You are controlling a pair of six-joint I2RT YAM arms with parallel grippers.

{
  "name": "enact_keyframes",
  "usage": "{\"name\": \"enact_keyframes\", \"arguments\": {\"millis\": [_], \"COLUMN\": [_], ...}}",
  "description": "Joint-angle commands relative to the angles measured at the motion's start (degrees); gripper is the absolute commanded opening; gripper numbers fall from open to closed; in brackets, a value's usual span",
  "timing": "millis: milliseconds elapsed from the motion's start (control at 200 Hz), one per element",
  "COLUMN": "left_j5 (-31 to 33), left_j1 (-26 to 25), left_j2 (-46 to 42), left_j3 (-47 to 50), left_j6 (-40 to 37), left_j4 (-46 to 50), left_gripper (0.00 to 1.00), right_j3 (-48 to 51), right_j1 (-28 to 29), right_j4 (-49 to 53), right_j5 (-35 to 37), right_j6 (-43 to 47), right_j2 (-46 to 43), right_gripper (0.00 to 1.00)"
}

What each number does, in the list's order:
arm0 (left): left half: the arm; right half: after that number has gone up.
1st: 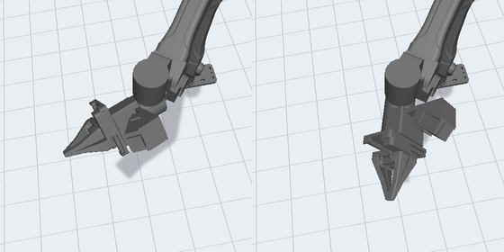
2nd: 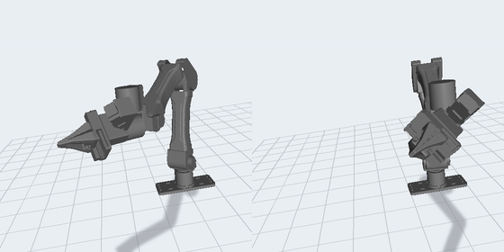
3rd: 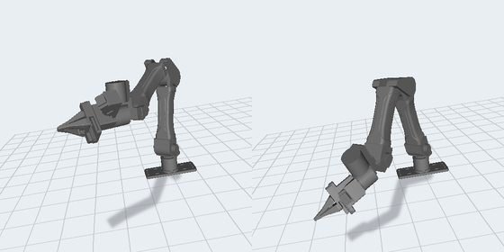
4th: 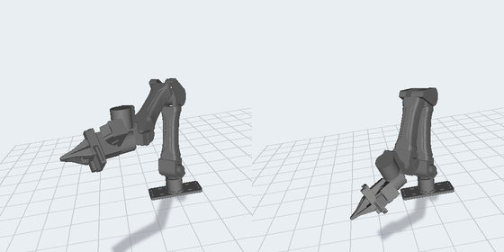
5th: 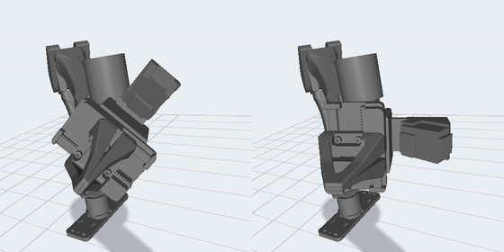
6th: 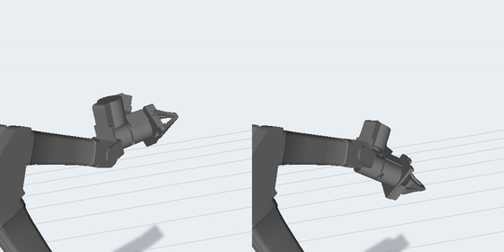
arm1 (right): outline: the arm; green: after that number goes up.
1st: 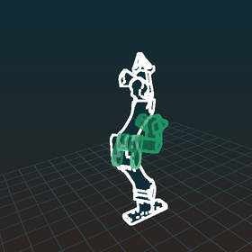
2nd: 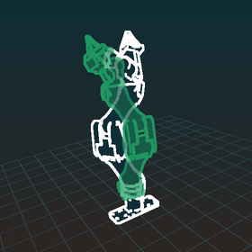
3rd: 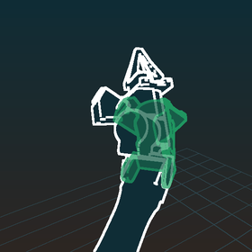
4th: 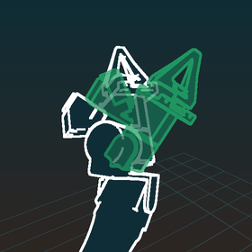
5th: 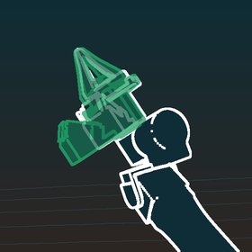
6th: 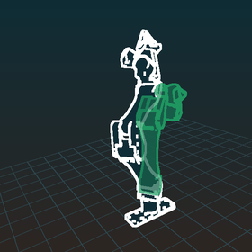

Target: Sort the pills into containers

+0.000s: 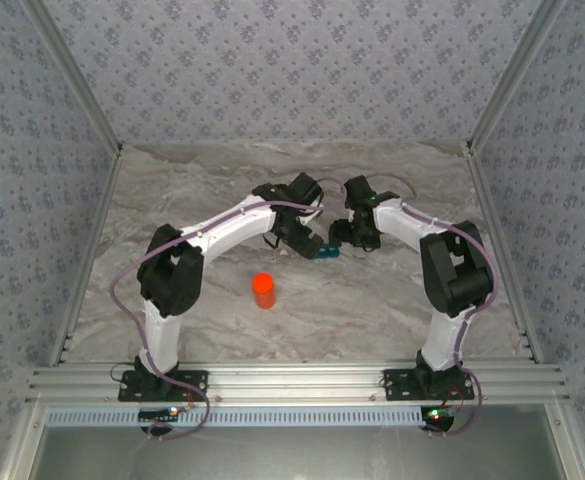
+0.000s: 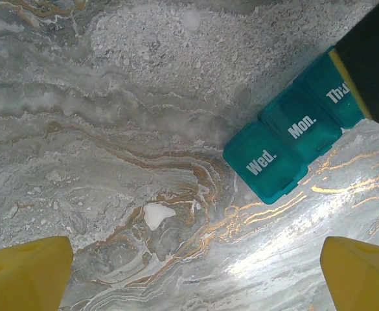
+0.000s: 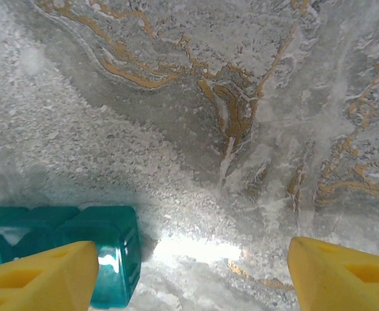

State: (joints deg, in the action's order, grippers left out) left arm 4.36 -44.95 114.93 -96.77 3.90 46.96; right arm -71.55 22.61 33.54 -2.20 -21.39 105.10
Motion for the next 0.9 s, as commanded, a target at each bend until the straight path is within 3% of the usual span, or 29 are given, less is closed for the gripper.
{"name": "enact_keyframes", "arguments": {"millis": [0, 894], "left_j5": [0.70, -1.60], "left_j1": [-0.41, -0.56], "left_j2": [0.55, 2.90], "left_j3": [-1.34, -0.61], "left_j6": [-0.39, -0.56], "left_j4": [1.12, 0.68], "left_gripper": [0.98, 0.98], "right_j3": [1.35, 4.70], "right_j1": [-0.33, -0.15], "right_j4": [-0.61, -2.03], "right_j5": [-0.53, -1.58], "right_j6": [0.83, 1.18], "right_j2": [-2.76, 1.14], "right_gripper": [0.79, 0.79]}}
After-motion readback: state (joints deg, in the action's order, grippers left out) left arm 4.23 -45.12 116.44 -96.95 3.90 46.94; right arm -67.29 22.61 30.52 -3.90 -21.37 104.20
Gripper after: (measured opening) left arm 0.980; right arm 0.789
